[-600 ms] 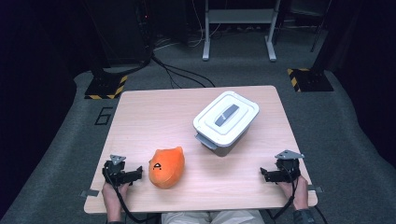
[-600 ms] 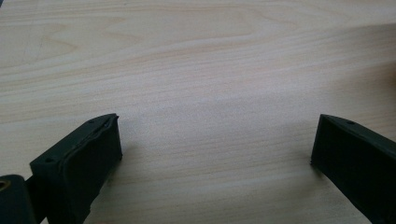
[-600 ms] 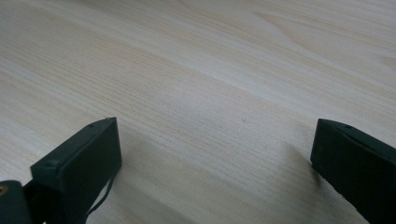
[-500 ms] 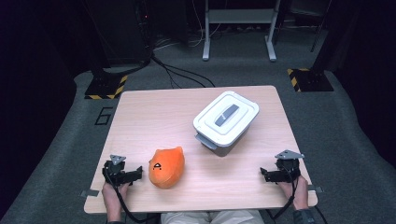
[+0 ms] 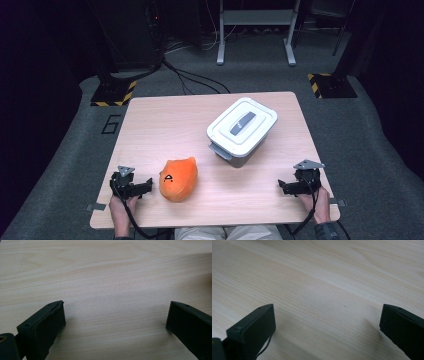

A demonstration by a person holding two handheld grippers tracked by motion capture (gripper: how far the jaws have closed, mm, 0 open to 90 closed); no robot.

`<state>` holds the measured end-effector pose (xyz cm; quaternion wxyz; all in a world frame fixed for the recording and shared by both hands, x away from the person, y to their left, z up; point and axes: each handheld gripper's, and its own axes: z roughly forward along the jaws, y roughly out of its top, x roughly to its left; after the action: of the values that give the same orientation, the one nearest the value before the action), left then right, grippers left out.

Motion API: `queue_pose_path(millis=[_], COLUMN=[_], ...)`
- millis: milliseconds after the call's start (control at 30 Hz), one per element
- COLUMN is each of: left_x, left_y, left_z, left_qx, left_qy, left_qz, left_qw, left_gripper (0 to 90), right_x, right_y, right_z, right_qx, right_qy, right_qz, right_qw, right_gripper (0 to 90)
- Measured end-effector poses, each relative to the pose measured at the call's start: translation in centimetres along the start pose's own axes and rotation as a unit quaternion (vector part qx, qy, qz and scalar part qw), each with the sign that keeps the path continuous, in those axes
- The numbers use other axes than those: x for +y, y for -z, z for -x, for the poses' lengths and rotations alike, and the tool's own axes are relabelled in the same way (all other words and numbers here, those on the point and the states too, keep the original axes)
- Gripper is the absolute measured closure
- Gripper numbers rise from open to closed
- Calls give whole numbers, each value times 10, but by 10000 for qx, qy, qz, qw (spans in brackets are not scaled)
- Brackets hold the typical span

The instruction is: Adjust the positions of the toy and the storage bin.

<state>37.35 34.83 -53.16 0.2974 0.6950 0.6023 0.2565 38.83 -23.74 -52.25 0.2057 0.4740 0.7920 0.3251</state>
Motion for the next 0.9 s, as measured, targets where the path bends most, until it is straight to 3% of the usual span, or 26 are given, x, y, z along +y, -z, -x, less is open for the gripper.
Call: queue_pose_path(millis=[167,533,900], left_x=[0,0,0], left_y=[0,0,0], left_z=[0,0,0], left_qx=[-1,5,-3], left_qy=[-4,0,4], left_qz=[1,-7,-11], left_qw=[10000,10000,10000], left_gripper=[18,18,18], right_x=[10,36,49], right_y=[8,23,26], right_z=[-7,-35,-56], right_qx=[131,512,794], right_qy=[93,356,600], right_qz=[40,206,204], right_qw=[9999,9978,9948], right_gripper=[0,0,0])
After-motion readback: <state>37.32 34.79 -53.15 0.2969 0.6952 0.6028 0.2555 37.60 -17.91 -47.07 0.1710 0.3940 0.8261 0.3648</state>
